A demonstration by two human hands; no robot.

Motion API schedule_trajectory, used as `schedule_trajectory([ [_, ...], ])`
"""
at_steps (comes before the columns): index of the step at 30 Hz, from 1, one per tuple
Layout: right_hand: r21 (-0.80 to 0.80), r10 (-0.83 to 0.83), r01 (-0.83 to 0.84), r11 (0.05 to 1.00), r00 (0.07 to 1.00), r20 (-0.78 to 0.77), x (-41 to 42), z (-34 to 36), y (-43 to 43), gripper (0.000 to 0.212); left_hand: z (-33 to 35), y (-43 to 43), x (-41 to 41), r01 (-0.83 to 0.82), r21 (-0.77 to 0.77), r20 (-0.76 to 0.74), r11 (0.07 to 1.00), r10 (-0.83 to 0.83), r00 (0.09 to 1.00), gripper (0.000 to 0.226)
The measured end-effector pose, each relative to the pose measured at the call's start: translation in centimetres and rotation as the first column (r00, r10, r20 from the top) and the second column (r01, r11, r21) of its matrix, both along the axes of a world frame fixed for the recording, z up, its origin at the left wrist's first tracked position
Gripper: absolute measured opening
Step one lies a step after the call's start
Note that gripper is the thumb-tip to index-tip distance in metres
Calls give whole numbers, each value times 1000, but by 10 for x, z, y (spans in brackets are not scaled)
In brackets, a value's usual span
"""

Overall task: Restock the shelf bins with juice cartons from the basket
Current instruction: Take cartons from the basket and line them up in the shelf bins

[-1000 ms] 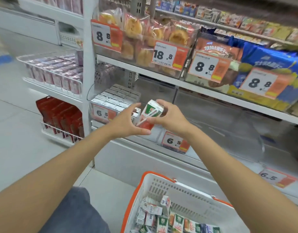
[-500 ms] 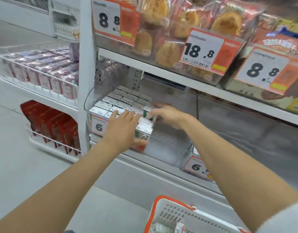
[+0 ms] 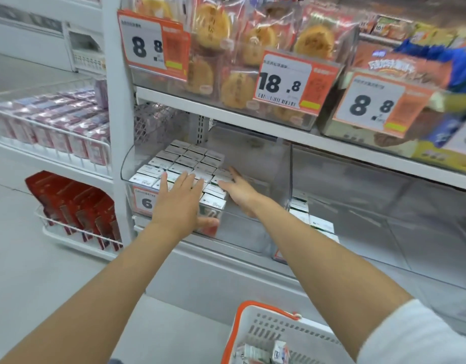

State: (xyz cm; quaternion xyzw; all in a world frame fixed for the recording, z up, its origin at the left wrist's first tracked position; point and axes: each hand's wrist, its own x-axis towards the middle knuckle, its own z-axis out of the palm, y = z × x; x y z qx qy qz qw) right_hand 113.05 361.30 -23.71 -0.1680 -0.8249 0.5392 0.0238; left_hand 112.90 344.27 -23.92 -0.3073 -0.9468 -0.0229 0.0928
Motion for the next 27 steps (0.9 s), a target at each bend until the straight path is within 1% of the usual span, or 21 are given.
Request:
schedule_trajectory([
  [2,130,18,-12,991,999,-44,12,5,-5,65,4,2,9,-36,14,8,999,36,999,102],
  [4,276,22,15,961,991,-129,33,18,-4,58,6,4,23,-61,63,-16,996,62,998,92],
  [5,341,26,38,939,983,-179,49,25,-2,52,8,4,32,-65,115,-48,991,71,996,82],
  [7,412,44,83,907,956,-290,88,33,1,41,9,8,53,-52,238,-110,970,80,991,51],
  [8,419,51,107,902,935,-350,110,35,1,36,8,11,67,-52,289,-86,956,80,993,37],
  [9,420,58,125,899,917,-396,133,32,3,31,6,16,81,-54,340,-12,939,62,998,30],
  [11,409,56,126,904,913,-405,178,18,10,25,-8,28,114,-65,409,212,910,-26,977,27],
  [13,392,27,98,915,953,-301,221,-11,28,26,-32,44,147,-63,407,383,911,-108,917,26],
  [15,365,-28,58,929,996,-85,268,-54,55,29,-66,60,181,-65,370,534,927,-154,832,24],
  [17,331,-61,3,944,984,166,319,-102,88,29,-104,77,212,-69,345,661,936,-190,726,25],
  [19,321,-73,-47,946,933,352,369,-149,119,28,-142,91,239,-80,328,747,941,-206,631,23],
  [20,299,-83,-49,953,906,415,392,-169,134,28,-159,98,251,-81,309,777,947,-202,596,22],
  [22,267,-130,-7,964,861,492,433,-202,158,23,-191,108,268,-89,276,824,957,-188,535,17],
  [24,261,-177,38,965,827,534,464,-228,178,20,-215,115,278,-69,277,847,959,-209,488,19],
  [25,248,-169,23,968,794,585,476,-238,185,26,-225,117,281,-51,272,859,961,-218,463,21],
  [27,167,-68,-81,983,678,732,492,-252,195,44,-236,121,285,10,215,880,977,-198,431,19],
])
